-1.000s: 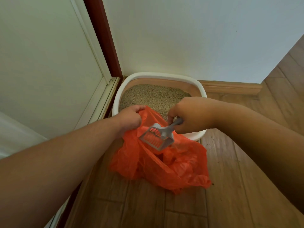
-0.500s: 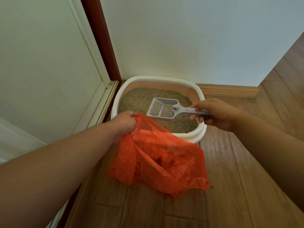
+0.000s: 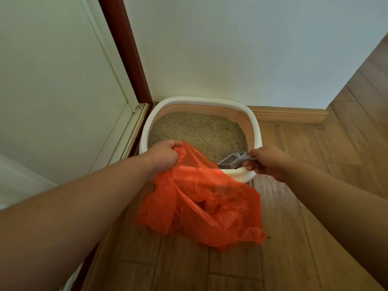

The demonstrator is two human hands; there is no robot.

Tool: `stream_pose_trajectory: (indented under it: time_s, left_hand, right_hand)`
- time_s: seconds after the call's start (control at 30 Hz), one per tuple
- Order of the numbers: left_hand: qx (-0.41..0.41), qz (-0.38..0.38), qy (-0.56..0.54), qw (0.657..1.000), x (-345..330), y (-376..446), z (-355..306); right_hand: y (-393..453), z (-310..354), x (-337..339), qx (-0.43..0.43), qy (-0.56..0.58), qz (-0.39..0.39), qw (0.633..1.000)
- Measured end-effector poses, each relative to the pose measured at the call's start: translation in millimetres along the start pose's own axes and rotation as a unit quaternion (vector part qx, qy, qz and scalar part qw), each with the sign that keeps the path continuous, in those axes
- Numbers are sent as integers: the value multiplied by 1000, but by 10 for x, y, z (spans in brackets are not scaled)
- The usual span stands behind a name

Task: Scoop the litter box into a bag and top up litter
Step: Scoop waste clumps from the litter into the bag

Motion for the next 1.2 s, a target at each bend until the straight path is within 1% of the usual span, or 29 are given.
stream_pose_trajectory:
  time_s: [0.1,0.2,0.23,0.27,0.33,0.37,0.4,0.43,0.47,0.53,0.6,0.63,0.73,0.77,0.8,0.87,0.9,0.93,1.0,1.07,1.13,1.2]
  left_hand:
    - [0,2,4,1000,-9,-9,-7]
    - [-8,6,6,1000,-9,-9,-47]
    - [-8,11,12,1000,-18,-5,-67]
    - [-3,18,17,1000,-34,-8,-81]
    - [1,20,17,1000,-49,-20,-79]
    - [-1,16,15,1000,-46,-28,-69]
    - [-2,16,15,1000,-46,-36,-58]
    - [-4,18,11,1000,-41,-32,-49]
    - [-4,20,5,1000,-38,-37,-28]
    - [-6,22,-9,1000,-25,-36,-25]
    - [-14,21,-8,1000,-26,-49,-51]
    - [-18,19,-2,1000,-34,-56,-68]
    - [-30,24,28,999,-72,-82,-143]
    - [-33,32,42,998,-93,-92,-174]
    - [-37,43,60,997,-123,-113,-213]
    - [-57,54,102,992,-172,-162,-316]
    - [-72,52,127,988,-188,-201,-379]
    - [-90,48,149,984,-204,-245,-451]
    - [-115,50,189,974,-249,-322,-577]
    - [-124,59,229,964,-301,-387,-698]
    - [-125,66,254,957,-317,-434,-813]
    - [-120,69,272,952,-326,-512,-935]
  right_hand:
    - [6,-37,58,-16,-71,-9,997]
    - [-32,13,103,-26,-192,-23,981]
    - [-51,60,121,-28,-256,-35,966]
    - [-80,133,146,-26,-331,-58,942]
    - [-166,319,186,3,-463,-127,877]
    - [-225,417,178,34,-499,-158,851]
    - [-301,515,140,76,-513,-177,837]
    - [-383,597,79,120,-514,-178,830]
    - [-456,649,-14,152,-514,-157,830]
    - [-540,610,-276,172,-533,-56,826]
    - [-579,408,-548,147,-596,45,788]
    - [-574,283,-631,125,-624,77,768]
    - [-524,-121,-735,37,-666,144,731]
    - [-500,-246,-749,16,-671,155,725]
    - [-477,-334,-748,10,-670,150,727]
    - [-442,-410,-677,29,-633,94,768]
    - [-433,-453,-642,32,-624,61,778]
    - [-444,-506,-657,23,-634,50,772]
    - [-476,-673,-741,-34,-641,86,762]
    - [-532,-753,-855,-59,-606,127,783]
    - [-577,-644,-869,-44,-578,116,806]
    - [-658,-455,-777,-36,-527,85,845]
Point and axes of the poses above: each hand's wrist, its own y-axis towards the middle knuckle, its own x-axis out of the back of the hand, z = x × y, the point moved 8 cm from there along y, towards the middle knuckle, and after that the axes turned 14 degrees about z, right-handed, at the moved point
